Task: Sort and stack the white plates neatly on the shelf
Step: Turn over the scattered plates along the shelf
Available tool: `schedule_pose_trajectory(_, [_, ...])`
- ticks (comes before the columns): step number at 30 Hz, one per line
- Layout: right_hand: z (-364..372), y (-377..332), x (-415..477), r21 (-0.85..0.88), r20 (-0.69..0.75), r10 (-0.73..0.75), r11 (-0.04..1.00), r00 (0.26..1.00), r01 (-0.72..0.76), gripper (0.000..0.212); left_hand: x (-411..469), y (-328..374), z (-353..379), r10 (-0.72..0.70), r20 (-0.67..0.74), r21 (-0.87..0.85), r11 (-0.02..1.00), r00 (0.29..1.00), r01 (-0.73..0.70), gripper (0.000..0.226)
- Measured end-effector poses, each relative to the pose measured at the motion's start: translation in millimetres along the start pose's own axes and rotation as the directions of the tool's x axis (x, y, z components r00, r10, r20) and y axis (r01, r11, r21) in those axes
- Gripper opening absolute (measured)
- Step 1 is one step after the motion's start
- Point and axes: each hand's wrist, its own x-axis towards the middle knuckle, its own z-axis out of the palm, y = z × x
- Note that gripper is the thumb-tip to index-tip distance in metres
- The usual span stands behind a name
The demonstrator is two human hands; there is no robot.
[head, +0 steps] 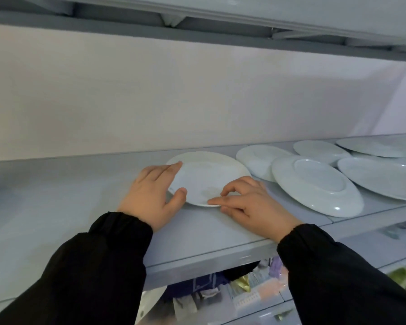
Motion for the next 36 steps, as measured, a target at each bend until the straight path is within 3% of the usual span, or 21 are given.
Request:
schedule_pose_trajectory(8, [-5,-5,-2,0.031,0.061,0.149,0.988,0.987,-0.151,0.048,1,-2,3,-0.017,0.032,0.044,0.999,0.999,0.015,0.07])
schedule_pose_trajectory(16, [-13,-7,6,0.108,0.402,-0.017,0.994,0.916,-0.029,0.061,3,-1,4,-0.049,0.055,0.085,0.995,0.997,0.044,0.067])
schedule_pose_trajectory(22, [-16,-7,5,0.058,0.365,0.033,0.997,0.93,-0.058,0.073,1,0,3,-0.049,0.089,0.171,0.985,0.995,0.033,0.064])
schedule_pose_trajectory(29, [-30,-2,-7,0.057,0.258,0.148,0.984,0.955,-0.168,0.07,0,3,2,-0.062,0.087,0.22,0.975,0.994,0.041,0.066])
schedule_pose_trajectory(36, [-78,40,-43,-0.099,0.251,0.235,0.971,0.939,-0.217,0.073,5,29,2,0.021,0.067,0.256,0.966,0.998,-0.037,0.069])
